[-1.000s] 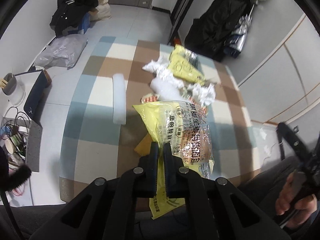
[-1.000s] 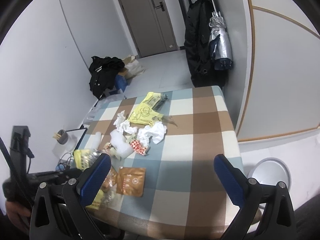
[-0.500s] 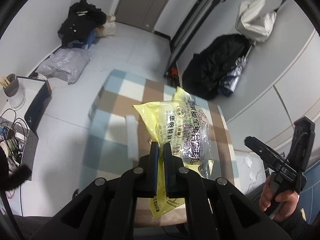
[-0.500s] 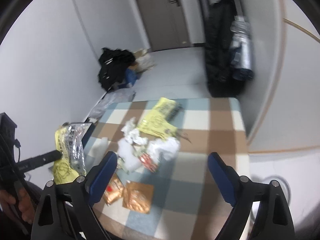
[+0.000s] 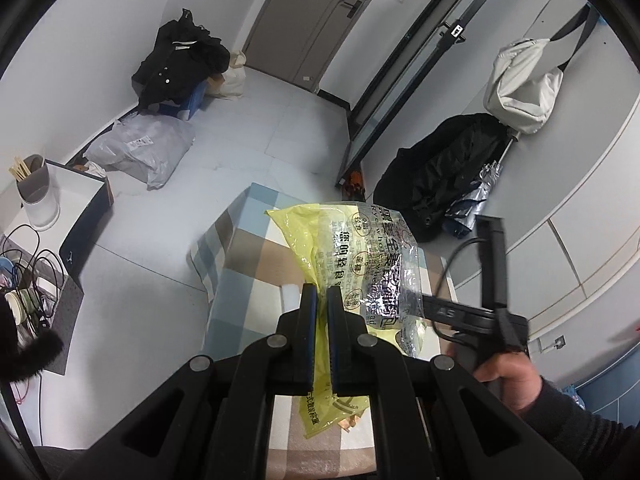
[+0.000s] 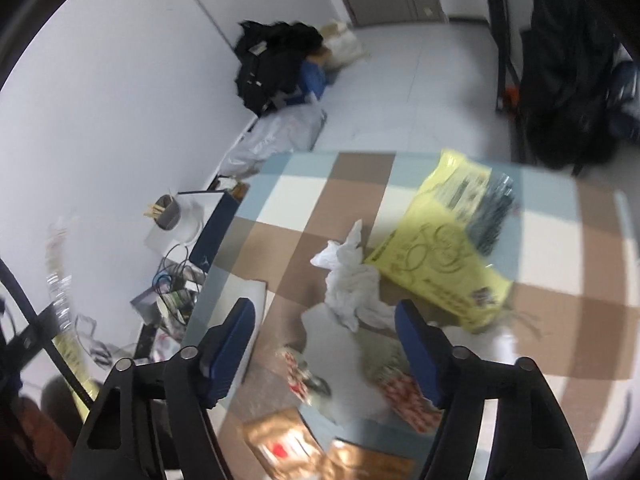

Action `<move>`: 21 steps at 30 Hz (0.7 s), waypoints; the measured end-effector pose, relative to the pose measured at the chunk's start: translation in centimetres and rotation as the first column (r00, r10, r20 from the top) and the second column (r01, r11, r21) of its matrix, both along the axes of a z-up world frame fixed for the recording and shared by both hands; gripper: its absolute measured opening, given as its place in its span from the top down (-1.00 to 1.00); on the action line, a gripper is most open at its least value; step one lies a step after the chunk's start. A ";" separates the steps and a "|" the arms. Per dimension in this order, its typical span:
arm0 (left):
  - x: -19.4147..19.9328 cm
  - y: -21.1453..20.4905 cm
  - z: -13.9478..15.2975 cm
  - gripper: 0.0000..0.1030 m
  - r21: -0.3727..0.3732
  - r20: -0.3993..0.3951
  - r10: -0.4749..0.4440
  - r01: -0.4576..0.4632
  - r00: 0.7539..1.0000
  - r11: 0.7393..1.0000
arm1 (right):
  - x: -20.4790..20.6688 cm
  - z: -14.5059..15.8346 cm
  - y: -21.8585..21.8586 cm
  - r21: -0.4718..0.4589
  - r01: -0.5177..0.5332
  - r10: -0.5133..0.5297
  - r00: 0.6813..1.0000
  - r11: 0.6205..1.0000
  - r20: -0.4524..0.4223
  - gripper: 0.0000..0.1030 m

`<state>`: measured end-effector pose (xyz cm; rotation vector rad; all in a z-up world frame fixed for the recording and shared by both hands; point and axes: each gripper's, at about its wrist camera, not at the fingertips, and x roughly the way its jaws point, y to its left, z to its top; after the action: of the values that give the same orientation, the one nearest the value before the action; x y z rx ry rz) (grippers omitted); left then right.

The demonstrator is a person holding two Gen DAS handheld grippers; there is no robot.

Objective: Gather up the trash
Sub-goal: 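Lift the yellow bag with the left tool while the right tool grasps white tissue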

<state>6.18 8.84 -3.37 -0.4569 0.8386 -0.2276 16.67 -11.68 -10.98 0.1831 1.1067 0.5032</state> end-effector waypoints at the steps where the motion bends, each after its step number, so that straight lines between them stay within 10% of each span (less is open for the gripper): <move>1: 0.1 0.3 0.0 0.97 -0.005 -0.001 0.002 -0.002 1.000 1.000 | 0.3 -0.5 0.2 0.007 0.012 -0.012 1.000 1.000 -0.014 -0.38; 9: 0.5 1.7 0.2 0.97 -0.038 0.000 0.041 -0.041 0.999 0.998 | 2.1 -3.2 1.6 -0.046 0.072 -0.075 0.996 0.996 -0.048 -0.15; 16: 0.8 2.0 0.2 0.98 -0.043 -0.004 0.062 -0.062 0.998 0.997 | 2.3 -4.1 2.2 -0.095 0.090 -0.094 0.995 0.991 -0.038 0.58; 21: 0.8 1.6 0.5 0.97 -0.033 0.005 0.067 -0.067 0.998 0.997 | 1.5 -2.9 1.0 -0.046 0.105 -0.105 0.994 0.993 0.011 0.63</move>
<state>6.93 10.41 -2.89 -0.5145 0.8134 -0.1807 18.17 -10.65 -13.91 0.1967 1.0931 0.3837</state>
